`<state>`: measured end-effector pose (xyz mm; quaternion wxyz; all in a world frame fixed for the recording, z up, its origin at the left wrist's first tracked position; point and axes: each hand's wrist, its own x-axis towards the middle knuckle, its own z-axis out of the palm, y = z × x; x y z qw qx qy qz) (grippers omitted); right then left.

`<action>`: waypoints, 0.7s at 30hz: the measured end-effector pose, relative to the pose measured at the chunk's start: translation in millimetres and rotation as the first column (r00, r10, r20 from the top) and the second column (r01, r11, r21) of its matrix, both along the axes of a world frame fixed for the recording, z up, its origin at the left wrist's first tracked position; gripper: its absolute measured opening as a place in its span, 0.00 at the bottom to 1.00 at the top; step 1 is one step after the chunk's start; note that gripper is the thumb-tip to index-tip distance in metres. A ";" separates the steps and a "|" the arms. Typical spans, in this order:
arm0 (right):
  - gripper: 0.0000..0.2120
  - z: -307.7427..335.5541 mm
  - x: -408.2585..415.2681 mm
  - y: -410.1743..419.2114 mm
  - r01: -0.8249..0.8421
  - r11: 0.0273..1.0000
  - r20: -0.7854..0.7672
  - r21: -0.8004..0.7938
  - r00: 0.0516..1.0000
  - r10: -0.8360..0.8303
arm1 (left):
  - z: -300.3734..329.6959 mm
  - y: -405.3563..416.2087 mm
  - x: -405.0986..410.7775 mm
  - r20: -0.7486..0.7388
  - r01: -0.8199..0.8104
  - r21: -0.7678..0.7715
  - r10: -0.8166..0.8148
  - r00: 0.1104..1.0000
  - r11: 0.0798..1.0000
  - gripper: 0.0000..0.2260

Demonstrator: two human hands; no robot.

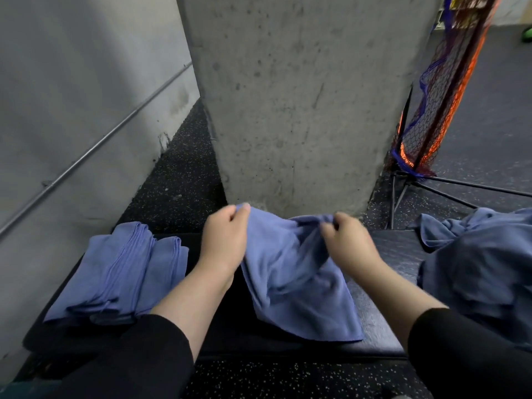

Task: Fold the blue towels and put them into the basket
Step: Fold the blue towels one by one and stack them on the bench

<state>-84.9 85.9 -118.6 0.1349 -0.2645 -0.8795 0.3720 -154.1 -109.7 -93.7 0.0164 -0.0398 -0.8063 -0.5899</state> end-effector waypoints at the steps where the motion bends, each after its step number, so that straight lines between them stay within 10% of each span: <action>1: 0.09 8.9 -3.0 3.0 0.021 0.990 -0.101 -0.143 0.994 -0.036 | 5.7 -2.7 -4.0 0.042 -0.008 0.142 0.002 0.999 0.990 0.20; 7: 0.17 27.9 -1.0 23.4 -0.141 0.470 -0.251 -0.872 0.951 -0.180 | -2.3 -4.9 1.2 0.374 0.144 0.243 -0.230 0.898 0.959 0.11; 10: 0.19 14.2 7.1 17.9 -0.167 0.567 -0.149 -0.806 0.986 0.078 | 6.3 -7.8 -6.0 0.460 -0.028 0.468 -0.216 0.861 0.883 0.15; 13: 0.13 8.7 8.7 6.2 -0.133 0.717 -0.069 -0.684 0.991 0.117 | 2.9 -10.2 -0.5 0.568 0.087 0.363 -0.294 0.768 0.928 0.11; 18: 0.26 26.5 0.7 27.6 -0.208 0.467 -0.282 -0.860 0.955 -0.093 | 17.3 -14.1 -6.2 0.502 -0.064 0.532 -0.254 0.826 0.844 0.12; 21: 0.24 9.8 13.5 17.9 -0.138 0.596 -0.056 -0.791 0.986 0.154 | 8.3 -15.2 10.8 0.601 0.079 0.356 -0.293 0.743 0.931 0.12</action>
